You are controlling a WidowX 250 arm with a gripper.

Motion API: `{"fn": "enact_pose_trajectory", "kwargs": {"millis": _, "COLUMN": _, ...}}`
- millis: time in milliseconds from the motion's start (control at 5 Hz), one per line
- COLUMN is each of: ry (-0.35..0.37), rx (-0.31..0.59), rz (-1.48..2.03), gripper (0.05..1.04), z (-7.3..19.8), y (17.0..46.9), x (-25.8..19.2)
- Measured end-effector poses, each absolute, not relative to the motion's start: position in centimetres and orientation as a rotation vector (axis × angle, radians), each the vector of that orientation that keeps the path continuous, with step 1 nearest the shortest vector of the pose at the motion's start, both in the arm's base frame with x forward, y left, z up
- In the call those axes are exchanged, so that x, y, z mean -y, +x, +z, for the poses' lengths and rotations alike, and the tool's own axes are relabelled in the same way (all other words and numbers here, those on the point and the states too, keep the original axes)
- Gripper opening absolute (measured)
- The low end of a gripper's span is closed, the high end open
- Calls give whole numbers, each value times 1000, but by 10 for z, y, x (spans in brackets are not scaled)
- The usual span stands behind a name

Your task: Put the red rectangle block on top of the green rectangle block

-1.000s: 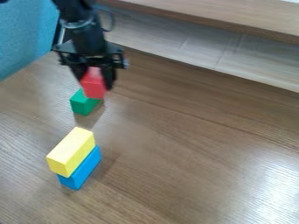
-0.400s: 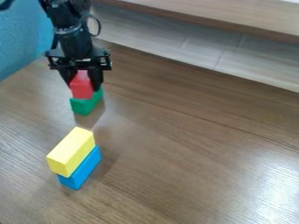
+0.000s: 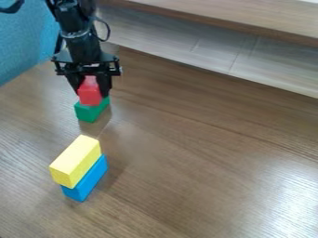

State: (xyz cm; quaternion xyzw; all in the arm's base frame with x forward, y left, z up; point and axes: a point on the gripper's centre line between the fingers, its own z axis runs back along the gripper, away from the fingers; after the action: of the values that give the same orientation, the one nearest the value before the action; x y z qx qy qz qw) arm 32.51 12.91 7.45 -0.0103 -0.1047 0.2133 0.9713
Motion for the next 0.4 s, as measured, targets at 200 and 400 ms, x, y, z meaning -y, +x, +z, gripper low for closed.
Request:
{"fn": "enact_pose_trajectory", "kwargs": {"millis": 200, "ry": -12, "rx": 211, "rz": 424, "gripper": 592, "z": 75, "y": 325, "x": -131}}
{"fn": "enact_pose_trajectory", "kwargs": {"millis": 400, "ry": -9, "rx": 205, "rz": 429, "gripper": 592, "z": 74, "y": 323, "x": -135}}
